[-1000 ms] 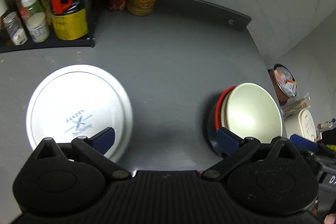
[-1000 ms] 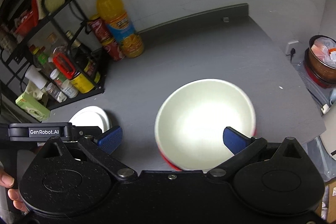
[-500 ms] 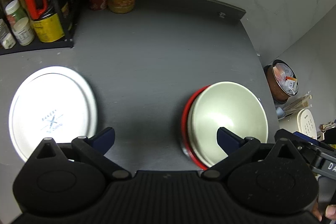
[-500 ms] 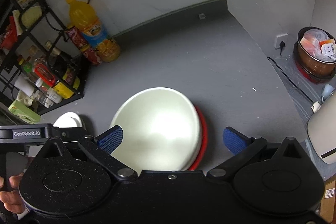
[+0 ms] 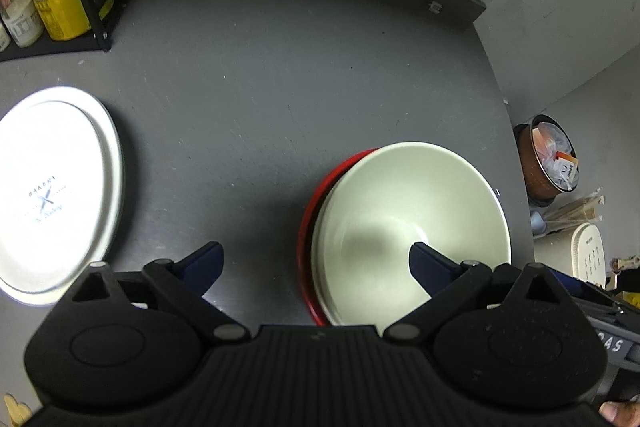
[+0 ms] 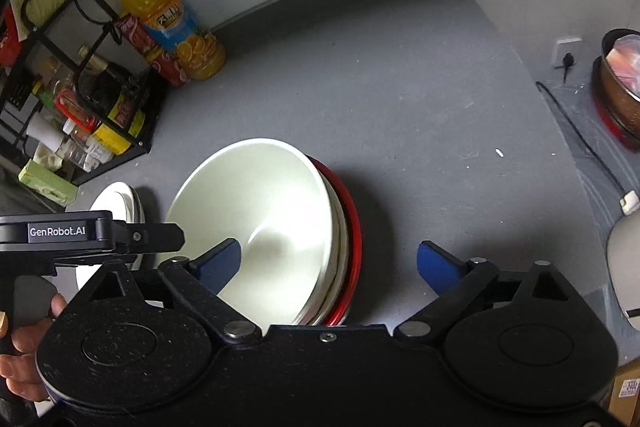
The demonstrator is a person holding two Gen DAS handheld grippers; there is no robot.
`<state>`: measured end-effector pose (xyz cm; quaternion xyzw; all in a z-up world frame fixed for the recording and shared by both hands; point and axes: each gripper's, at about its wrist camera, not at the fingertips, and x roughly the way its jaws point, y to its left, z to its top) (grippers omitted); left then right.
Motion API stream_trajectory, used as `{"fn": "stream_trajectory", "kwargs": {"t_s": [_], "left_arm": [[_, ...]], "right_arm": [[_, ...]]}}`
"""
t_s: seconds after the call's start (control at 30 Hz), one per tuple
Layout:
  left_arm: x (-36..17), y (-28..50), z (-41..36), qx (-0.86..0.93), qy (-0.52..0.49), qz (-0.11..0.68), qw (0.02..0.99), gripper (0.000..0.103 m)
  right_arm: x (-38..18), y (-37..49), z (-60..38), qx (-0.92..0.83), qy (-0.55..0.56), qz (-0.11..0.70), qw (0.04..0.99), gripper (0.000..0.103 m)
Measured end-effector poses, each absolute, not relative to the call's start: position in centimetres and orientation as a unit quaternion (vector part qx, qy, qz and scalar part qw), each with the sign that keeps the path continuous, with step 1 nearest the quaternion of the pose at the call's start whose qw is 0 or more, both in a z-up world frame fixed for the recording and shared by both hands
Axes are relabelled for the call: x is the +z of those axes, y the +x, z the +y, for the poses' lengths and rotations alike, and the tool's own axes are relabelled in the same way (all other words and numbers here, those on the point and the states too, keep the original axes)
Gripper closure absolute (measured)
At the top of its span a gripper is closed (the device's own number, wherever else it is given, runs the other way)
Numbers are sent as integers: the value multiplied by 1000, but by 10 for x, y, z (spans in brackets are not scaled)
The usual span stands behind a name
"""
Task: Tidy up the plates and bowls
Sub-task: 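Close both tools on the rim of the red bowl holding cream bowls, then lift the red bowl stack with both tools and carry it over the plates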
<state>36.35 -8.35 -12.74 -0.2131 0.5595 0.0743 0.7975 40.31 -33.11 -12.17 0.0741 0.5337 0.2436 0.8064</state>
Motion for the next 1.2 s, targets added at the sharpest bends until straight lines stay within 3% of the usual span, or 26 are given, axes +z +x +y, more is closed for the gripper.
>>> {"fn": "stream_trajectory", "kwargs": {"t_s": [0.27, 0.37, 0.5, 0.67, 0.8, 1.2], "left_arm": [[-149, 377, -94, 86, -222, 580, 779, 23], [-158, 380, -98, 90, -226, 587, 772, 33], [-170, 380, -103, 96, -228, 591, 768, 42], [-184, 378, -99, 107, -251, 599, 753, 57], [-190, 375, -95, 118, -279, 597, 743, 67], [-190, 371, -84, 117, -305, 593, 736, 76]], "right_arm": [[-144, 415, -334, 261, 80, 559, 783, 23], [-151, 417, -334, 264, 81, 565, 777, 27], [-160, 418, -336, 267, 84, 578, 766, 39], [-167, 421, -335, 272, 88, 586, 758, 43], [-172, 423, -329, 283, 92, 592, 749, 60], [-168, 421, -322, 267, 69, 588, 761, 70]]}}
